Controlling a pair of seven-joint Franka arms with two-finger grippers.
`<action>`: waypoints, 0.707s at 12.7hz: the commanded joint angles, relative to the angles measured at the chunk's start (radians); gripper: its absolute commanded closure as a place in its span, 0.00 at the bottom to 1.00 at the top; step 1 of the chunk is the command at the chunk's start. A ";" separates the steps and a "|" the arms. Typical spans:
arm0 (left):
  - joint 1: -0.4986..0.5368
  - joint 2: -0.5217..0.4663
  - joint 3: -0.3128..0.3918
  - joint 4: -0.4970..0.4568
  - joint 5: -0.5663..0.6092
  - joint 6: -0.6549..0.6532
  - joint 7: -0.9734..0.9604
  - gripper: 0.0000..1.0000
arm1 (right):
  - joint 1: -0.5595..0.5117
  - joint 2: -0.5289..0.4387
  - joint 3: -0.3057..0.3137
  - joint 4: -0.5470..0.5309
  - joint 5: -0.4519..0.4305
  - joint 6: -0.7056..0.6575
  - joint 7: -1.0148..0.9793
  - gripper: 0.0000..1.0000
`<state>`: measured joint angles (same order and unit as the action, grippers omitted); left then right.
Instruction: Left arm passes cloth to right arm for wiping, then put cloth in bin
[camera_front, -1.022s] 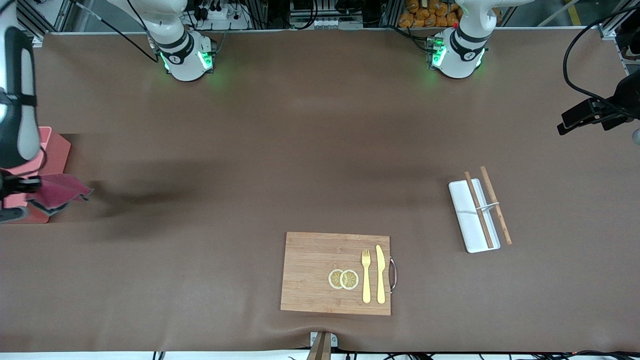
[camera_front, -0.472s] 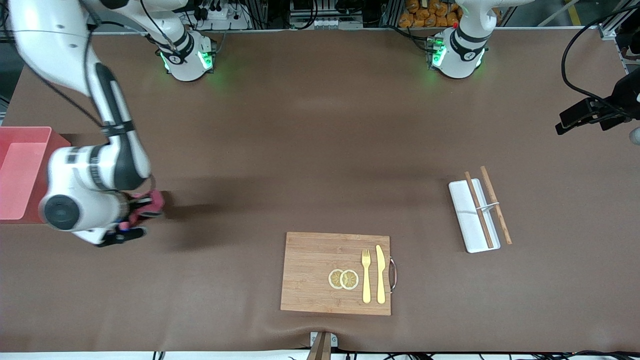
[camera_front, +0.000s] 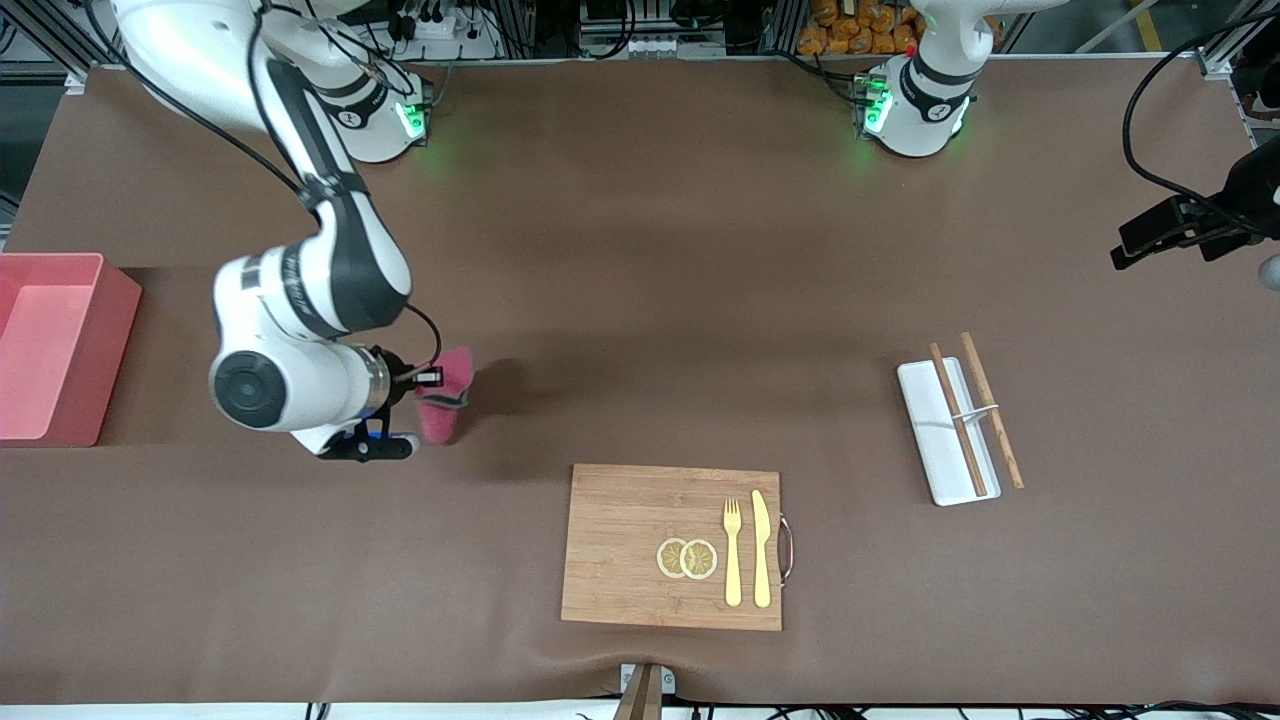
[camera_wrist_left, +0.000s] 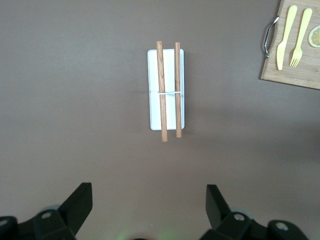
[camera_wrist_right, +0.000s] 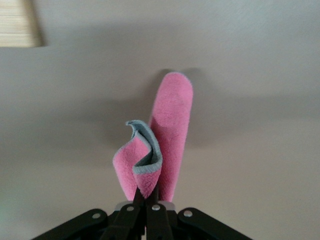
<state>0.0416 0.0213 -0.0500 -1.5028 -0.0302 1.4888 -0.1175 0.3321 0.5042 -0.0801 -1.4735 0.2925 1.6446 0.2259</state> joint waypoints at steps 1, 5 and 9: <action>0.000 -0.012 -0.002 -0.014 0.001 0.002 0.015 0.00 | -0.031 -0.013 -0.012 0.004 0.086 -0.032 0.013 1.00; 0.000 -0.012 -0.008 -0.016 0.000 0.002 0.015 0.00 | -0.154 0.019 -0.012 -0.014 -0.103 0.026 -0.112 1.00; 0.001 -0.012 -0.008 -0.016 0.000 0.002 0.015 0.00 | -0.381 0.031 -0.012 -0.016 -0.179 0.034 -0.414 1.00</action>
<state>0.0406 0.0219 -0.0561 -1.5077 -0.0303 1.4888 -0.1175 0.0522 0.5358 -0.1123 -1.4878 0.1449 1.6780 -0.0645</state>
